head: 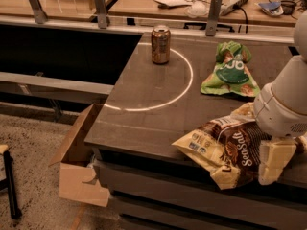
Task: Pick brown chip bag
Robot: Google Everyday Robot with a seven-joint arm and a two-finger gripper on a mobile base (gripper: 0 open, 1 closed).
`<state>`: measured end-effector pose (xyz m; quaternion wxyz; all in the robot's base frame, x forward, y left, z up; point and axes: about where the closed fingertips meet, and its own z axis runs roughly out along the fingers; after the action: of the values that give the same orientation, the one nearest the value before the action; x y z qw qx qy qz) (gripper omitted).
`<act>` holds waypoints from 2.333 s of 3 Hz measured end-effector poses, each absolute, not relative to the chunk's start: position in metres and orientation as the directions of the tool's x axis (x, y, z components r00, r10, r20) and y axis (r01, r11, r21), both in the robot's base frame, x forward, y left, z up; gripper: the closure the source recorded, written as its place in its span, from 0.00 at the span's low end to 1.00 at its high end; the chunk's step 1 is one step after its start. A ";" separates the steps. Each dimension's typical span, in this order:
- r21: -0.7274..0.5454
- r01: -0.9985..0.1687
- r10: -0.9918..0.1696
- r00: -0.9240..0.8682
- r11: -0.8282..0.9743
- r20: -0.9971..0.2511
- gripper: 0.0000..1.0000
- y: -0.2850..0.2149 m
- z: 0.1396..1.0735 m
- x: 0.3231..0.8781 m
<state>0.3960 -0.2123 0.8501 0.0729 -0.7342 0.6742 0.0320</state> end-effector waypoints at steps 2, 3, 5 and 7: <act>-0.075 -0.997 -0.983 0.036 -0.023 -0.179 0.65 -0.208 0.844 0.411; -0.075 -0.997 -0.983 0.036 -0.023 -0.179 0.88 -0.208 0.847 0.411; -0.078 -0.997 -0.982 0.027 -0.012 -0.185 1.00 -0.206 0.853 0.414; -0.147 -0.954 -0.920 -0.200 0.261 -0.336 1.00 -0.152 0.930 0.485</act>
Offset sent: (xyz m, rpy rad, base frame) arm 0.0311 0.0024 -0.0045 0.0921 -0.0141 -0.2182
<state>0.4854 -0.1523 0.9297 0.1805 -0.6060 0.7733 0.0466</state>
